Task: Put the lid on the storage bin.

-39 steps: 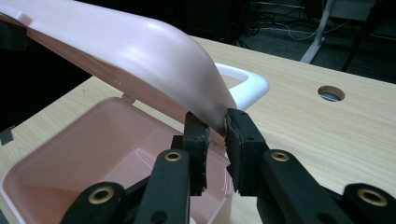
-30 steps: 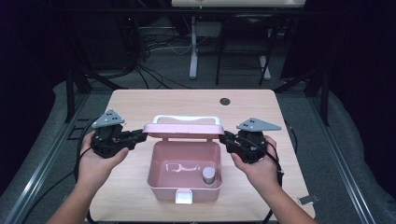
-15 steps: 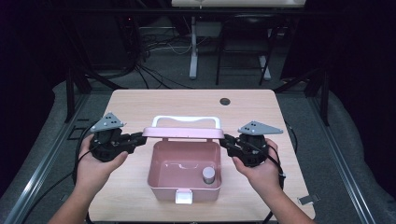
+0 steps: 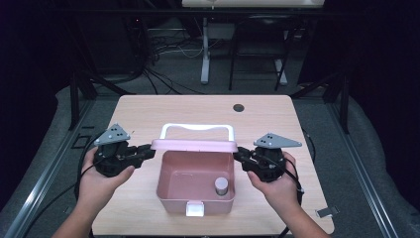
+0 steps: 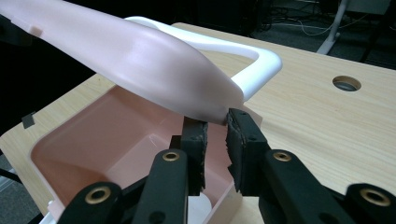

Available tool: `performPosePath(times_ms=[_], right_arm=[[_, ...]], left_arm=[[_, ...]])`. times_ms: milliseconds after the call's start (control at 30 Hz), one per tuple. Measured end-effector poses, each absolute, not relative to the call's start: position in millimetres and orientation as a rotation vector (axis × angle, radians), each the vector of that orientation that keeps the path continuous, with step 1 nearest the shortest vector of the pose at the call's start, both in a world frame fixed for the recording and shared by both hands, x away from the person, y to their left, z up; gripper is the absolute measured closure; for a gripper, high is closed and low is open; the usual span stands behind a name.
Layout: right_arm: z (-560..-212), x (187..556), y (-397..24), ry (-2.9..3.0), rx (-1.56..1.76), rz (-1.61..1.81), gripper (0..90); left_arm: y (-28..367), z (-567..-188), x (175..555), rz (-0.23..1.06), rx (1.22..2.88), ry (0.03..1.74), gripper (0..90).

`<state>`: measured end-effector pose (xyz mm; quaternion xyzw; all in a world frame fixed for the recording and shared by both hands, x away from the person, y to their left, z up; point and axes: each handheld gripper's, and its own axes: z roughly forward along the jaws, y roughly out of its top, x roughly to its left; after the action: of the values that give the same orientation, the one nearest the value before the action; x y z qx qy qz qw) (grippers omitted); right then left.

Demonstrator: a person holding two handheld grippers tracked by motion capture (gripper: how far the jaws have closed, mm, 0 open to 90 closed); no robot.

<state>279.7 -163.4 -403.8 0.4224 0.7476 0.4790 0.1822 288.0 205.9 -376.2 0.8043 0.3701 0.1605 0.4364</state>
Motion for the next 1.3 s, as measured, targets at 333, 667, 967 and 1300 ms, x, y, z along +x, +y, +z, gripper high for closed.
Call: performPosePath(times_ms=[333,667,967,1300], right_arm=[[-412.2,277.7,-165.1,2.123,1.182,1.358,72.9],[-426.7,278.8,-173.6,2.145,1.197,1.341,64.0],[-438.9,282.7,-184.1,2.141,1.236,1.275,59.4],[-451.0,286.4,-185.7,2.133,1.293,1.248,55.7]], left_arm=[[206.8,-379.2,283.8,0.390,1.996,0.909,75.1],[206.0,-379.9,278.6,0.392,1.987,0.898,72.0],[207.0,-382.5,273.7,0.380,1.991,0.886,69.4],[207.7,-386.1,271.7,0.374,1.986,0.887,64.8]])
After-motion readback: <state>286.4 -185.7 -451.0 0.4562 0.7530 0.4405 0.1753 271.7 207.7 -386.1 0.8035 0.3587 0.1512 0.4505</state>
